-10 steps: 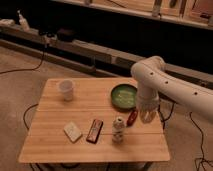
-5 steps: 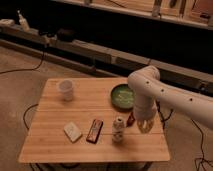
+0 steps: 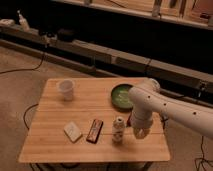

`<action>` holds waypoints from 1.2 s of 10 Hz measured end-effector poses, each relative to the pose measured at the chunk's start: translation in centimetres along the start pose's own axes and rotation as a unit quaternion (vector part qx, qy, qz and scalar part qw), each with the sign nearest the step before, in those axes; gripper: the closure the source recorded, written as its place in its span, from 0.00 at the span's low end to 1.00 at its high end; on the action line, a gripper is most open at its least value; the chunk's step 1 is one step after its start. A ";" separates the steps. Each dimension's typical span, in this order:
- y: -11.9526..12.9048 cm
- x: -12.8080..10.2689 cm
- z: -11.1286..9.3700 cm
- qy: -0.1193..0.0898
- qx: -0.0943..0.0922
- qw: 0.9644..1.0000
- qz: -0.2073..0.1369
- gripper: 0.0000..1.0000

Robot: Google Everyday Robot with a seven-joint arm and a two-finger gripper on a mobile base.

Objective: Knock the bottle over

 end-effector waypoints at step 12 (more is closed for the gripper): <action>-6.9 8.9 -0.8 0.067 0.116 0.990 0.052 0.95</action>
